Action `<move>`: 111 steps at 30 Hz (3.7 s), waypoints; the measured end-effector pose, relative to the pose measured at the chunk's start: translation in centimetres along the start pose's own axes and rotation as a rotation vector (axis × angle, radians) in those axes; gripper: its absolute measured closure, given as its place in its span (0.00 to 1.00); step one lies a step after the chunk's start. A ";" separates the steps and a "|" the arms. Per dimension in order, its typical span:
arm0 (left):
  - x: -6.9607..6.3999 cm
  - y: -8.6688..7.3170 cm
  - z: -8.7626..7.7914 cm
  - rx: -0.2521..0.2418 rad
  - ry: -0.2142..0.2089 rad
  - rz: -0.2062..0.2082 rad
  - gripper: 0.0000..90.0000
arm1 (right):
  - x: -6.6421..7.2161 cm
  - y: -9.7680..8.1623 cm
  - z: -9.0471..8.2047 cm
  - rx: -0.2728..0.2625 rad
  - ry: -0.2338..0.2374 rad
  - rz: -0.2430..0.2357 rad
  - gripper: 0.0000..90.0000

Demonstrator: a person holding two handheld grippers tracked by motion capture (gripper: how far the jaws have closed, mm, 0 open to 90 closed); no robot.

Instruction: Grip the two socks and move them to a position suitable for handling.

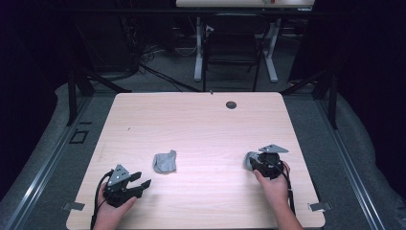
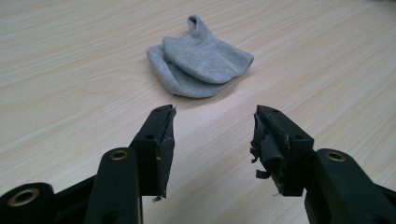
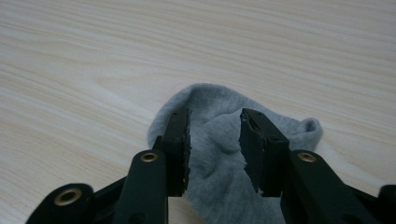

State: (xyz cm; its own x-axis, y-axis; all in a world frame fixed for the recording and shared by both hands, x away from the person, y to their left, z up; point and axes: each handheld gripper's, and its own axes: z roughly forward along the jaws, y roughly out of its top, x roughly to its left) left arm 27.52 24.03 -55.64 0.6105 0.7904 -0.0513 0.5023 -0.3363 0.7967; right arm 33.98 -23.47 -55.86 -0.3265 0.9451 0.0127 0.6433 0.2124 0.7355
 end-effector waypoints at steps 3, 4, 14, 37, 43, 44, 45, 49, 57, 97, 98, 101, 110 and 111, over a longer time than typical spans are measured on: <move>0.0 0.0 0.0 0.000 0.000 0.000 0.54 | 0.4 0.0 0.4 0.009 -0.014 -0.038 0.74; -0.1 0.0 0.0 0.001 0.000 -0.001 0.54 | 0.5 0.0 0.5 0.028 -0.022 -0.052 0.76; -0.3 0.0 0.1 0.002 -0.020 0.001 0.55 | 0.8 -0.6 1.3 0.058 0.002 -0.062 0.84; -0.8 0.2 0.1 -0.005 -0.005 0.019 0.55 | 5.9 -1.1 0.6 0.102 0.135 -0.118 0.84; -0.9 0.2 0.2 -0.007 -0.012 0.032 0.55 | 6.9 -1.1 0.6 0.100 0.153 -0.121 0.84; -1.0 0.2 0.2 -0.010 -0.013 0.034 0.55 | 7.0 -1.1 0.5 0.103 0.155 -0.125 0.84; -1.0 0.2 0.2 -0.013 -0.011 0.039 0.56 | 7.2 -1.1 0.5 0.103 0.161 -0.121 0.84; -1.4 0.4 0.1 -0.020 -0.010 0.043 0.57 | 8.1 -1.2 0.5 0.105 0.198 -0.109 0.84; -1.5 0.6 0.7 0.000 0.014 0.023 0.57 | 10.6 -1.5 0.3 0.107 0.224 -0.141 0.84; -5.4 6.5 12.6 0.107 -0.018 0.039 0.85 | 18.7 -2.9 -0.2 0.058 0.303 -0.241 0.82; -5.4 6.6 12.7 0.106 -0.019 0.046 0.85 | 19.0 -2.9 -0.3 0.057 0.303 -0.241 0.81; -5.4 6.6 12.7 0.096 -0.034 0.039 0.82 | 19.6 -2.9 -0.3 0.056 0.298 -0.249 0.81; -4.8 6.9 9.3 0.041 -0.069 0.023 0.73 | 19.9 -2.4 -0.9 0.012 0.315 -0.241 0.78; -4.7 6.7 8.7 0.037 -0.078 0.020 0.73 | 19.7 -2.3 -1.3 0.002 0.307 -0.248 0.79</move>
State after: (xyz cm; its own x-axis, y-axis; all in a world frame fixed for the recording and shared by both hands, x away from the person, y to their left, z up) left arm 33.33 13.57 -55.25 0.6656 0.7417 -0.0831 0.5110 -0.3717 0.7750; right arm 25.18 -5.68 -56.42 -0.6638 0.7470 0.0374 0.5205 0.4255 0.7403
